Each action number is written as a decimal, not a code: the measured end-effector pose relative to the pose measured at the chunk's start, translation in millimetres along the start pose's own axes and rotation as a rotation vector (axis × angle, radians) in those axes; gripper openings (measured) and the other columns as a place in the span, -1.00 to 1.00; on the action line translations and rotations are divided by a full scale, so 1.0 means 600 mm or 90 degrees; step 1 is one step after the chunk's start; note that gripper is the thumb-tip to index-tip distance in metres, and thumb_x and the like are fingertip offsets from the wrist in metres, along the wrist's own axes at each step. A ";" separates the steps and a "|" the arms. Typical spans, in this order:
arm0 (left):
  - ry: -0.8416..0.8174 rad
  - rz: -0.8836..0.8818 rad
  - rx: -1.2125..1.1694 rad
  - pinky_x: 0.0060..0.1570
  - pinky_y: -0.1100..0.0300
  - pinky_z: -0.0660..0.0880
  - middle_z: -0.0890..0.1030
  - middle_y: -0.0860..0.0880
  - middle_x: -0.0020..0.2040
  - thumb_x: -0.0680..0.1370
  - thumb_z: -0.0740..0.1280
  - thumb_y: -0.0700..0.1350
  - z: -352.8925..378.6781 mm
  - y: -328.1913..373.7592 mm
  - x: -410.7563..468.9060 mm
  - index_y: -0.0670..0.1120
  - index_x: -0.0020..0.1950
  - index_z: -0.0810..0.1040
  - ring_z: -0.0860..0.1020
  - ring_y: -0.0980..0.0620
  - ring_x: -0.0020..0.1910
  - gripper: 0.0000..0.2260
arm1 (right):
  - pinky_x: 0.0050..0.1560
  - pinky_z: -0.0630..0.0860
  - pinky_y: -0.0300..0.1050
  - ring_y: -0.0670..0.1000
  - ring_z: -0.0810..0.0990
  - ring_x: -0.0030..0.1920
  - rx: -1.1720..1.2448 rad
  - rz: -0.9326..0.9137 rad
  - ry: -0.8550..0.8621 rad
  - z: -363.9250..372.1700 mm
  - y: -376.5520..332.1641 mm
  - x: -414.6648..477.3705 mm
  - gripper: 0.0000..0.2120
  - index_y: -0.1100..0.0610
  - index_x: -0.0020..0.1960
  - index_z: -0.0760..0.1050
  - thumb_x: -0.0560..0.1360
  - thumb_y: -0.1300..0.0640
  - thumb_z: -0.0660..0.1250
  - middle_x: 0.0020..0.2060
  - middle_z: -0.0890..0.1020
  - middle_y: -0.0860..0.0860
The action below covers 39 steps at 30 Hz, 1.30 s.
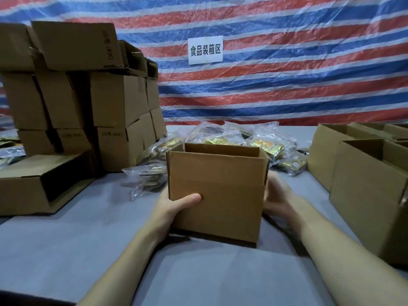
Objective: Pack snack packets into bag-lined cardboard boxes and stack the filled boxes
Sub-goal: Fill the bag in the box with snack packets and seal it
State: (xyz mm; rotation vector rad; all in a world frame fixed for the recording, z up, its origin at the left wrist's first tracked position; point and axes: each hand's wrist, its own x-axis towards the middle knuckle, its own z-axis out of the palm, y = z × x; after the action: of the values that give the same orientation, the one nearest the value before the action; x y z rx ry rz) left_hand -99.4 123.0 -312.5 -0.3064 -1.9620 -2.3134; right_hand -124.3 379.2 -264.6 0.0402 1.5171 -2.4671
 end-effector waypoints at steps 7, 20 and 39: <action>-0.027 0.009 0.002 -0.09 0.17 0.63 0.72 -0.11 0.12 0.14 0.62 0.02 -0.003 -0.004 0.000 -0.13 0.31 0.53 0.71 -0.08 0.07 -0.24 | -0.57 0.42 -0.29 -0.06 0.45 -0.61 -0.094 -0.020 -0.062 0.029 0.013 0.006 -0.42 0.09 -0.56 0.47 0.63 0.23 0.12 -0.60 0.45 0.02; -0.015 0.041 0.045 -0.07 0.22 0.62 0.72 -0.07 0.14 0.11 0.63 0.08 0.000 -0.010 -0.006 -0.08 0.30 0.53 0.70 -0.04 0.09 -0.21 | -0.20 0.59 -0.03 0.05 0.64 -0.24 0.124 -0.173 0.223 -0.032 0.002 0.021 -0.77 0.13 0.04 0.60 0.54 0.41 0.31 -0.19 0.66 0.12; 0.032 0.086 0.053 -0.06 0.26 0.62 0.70 -0.01 0.17 0.11 0.63 0.05 0.010 -0.002 -0.010 -0.04 0.35 0.49 0.68 0.02 0.11 -0.17 | -0.07 0.46 -0.07 0.04 0.56 -0.09 0.013 -0.143 0.508 -0.069 0.008 0.052 -0.43 0.17 0.05 0.48 0.27 -0.14 0.62 -0.10 0.57 0.04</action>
State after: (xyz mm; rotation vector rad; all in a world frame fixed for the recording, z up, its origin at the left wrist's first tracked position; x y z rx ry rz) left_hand -93.5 128.8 -314.2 -0.3577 -1.9429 -2.1299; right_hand -158.1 407.9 -292.4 1.0147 1.8414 -2.8077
